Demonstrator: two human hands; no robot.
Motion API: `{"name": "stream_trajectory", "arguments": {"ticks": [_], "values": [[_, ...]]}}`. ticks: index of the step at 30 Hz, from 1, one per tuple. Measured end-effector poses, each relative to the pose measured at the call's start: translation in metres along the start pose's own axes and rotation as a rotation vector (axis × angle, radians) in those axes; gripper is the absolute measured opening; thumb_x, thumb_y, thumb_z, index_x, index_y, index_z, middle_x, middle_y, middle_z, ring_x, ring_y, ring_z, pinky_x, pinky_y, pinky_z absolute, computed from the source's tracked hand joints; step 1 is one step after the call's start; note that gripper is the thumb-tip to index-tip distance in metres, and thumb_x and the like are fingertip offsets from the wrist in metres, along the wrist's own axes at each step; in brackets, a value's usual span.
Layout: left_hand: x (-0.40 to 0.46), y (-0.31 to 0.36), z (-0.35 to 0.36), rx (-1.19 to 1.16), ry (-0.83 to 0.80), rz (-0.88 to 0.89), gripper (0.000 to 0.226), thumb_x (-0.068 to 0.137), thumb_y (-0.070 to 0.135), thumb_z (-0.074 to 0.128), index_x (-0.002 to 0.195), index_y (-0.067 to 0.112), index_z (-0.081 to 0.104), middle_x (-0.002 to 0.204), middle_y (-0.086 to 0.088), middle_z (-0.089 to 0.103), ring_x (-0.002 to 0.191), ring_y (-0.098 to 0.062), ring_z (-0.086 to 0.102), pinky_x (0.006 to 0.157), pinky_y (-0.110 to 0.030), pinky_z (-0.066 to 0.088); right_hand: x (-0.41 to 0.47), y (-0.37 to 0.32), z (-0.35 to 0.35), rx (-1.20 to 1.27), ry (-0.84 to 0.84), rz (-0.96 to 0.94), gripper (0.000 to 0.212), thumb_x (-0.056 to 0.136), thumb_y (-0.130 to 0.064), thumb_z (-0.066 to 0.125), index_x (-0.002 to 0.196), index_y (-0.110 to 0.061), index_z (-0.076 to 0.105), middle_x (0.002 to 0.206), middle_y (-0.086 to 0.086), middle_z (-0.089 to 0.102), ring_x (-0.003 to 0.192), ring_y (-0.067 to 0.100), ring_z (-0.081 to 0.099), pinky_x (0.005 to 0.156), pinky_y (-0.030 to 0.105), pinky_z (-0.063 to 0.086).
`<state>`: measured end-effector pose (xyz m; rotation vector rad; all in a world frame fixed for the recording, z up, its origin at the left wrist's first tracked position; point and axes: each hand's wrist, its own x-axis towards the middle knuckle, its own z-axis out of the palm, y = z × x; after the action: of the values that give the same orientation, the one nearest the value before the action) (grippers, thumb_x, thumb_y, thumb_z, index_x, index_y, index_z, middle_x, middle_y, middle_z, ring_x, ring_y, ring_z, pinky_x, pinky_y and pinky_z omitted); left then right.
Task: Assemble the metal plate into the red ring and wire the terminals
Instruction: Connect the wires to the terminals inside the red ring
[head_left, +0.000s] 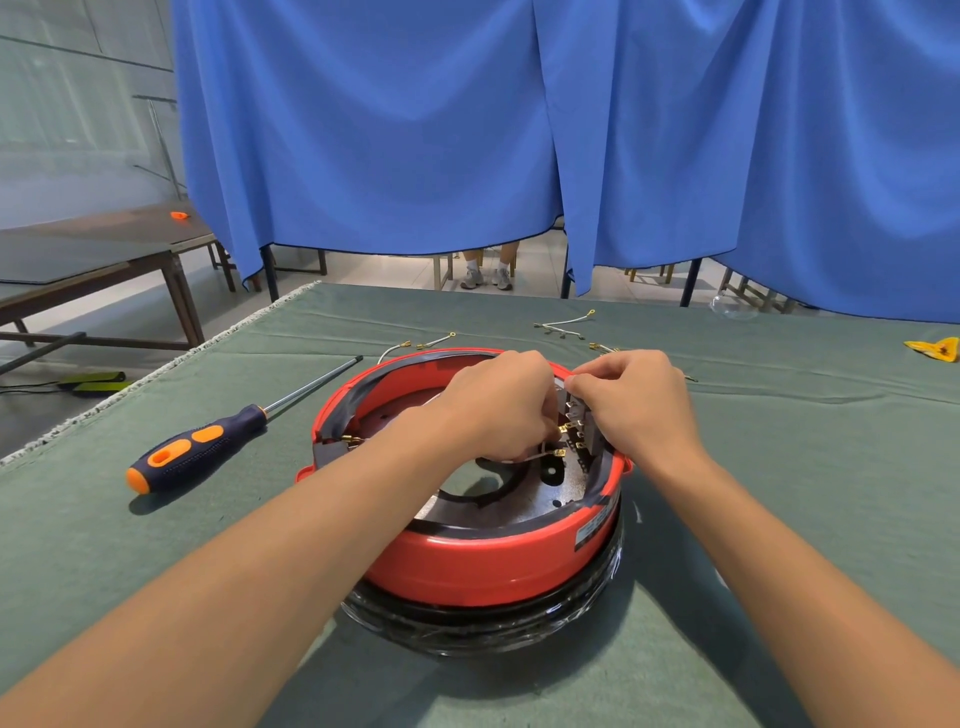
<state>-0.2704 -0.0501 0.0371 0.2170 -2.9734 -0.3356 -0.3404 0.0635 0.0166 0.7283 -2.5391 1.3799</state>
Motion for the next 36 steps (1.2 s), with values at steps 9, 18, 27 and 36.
{"name": "stream_trajectory", "arguments": {"ticks": [9,18,27,36], "values": [[0.0004,0.0022,0.0014,0.022,0.024,0.007,0.01,0.087,0.024,0.064,0.085,0.019,0.072,0.053,0.008,0.048,0.071,-0.025,0.061,0.068,-0.034,0.052,-0.0009,-0.0014,-0.0001,0.0,0.001,0.005,0.013,0.079,-0.019,0.065,0.075,-0.022,0.077,0.066,-0.01,0.063,0.077,0.014,0.061,0.066,0.028,0.045],[0.0001,0.0033,0.0057,0.0,0.062,0.014,0.012,0.084,0.019,0.061,0.078,0.014,0.071,0.054,0.005,0.049,0.076,-0.029,0.063,0.066,-0.035,0.052,-0.0019,-0.0029,-0.0009,-0.055,0.018,-0.002,0.013,0.078,-0.02,0.065,0.074,-0.023,0.077,0.066,-0.007,0.065,0.077,0.017,0.061,0.063,0.026,0.038],[0.0023,0.0066,0.0078,0.058,0.108,-0.002,0.031,0.081,0.016,0.059,0.053,0.016,0.044,0.051,0.003,0.042,0.051,-0.024,0.045,0.043,-0.027,0.028,-0.0028,-0.0046,-0.0028,-0.086,0.015,-0.011,0.013,0.079,-0.022,0.065,0.081,-0.023,0.078,0.078,-0.002,0.072,0.08,0.019,0.06,0.066,0.025,0.038],[0.0008,0.0077,0.007,0.029,0.121,-0.011,0.033,0.08,0.017,0.058,0.051,0.017,0.041,0.049,0.004,0.042,0.048,-0.019,0.043,0.043,-0.027,0.025,-0.0022,-0.0073,-0.0049,-0.177,0.032,-0.029,0.012,0.08,-0.027,0.066,0.081,-0.025,0.078,0.081,-0.002,0.074,0.073,0.016,0.05,0.067,0.024,0.033]]}}
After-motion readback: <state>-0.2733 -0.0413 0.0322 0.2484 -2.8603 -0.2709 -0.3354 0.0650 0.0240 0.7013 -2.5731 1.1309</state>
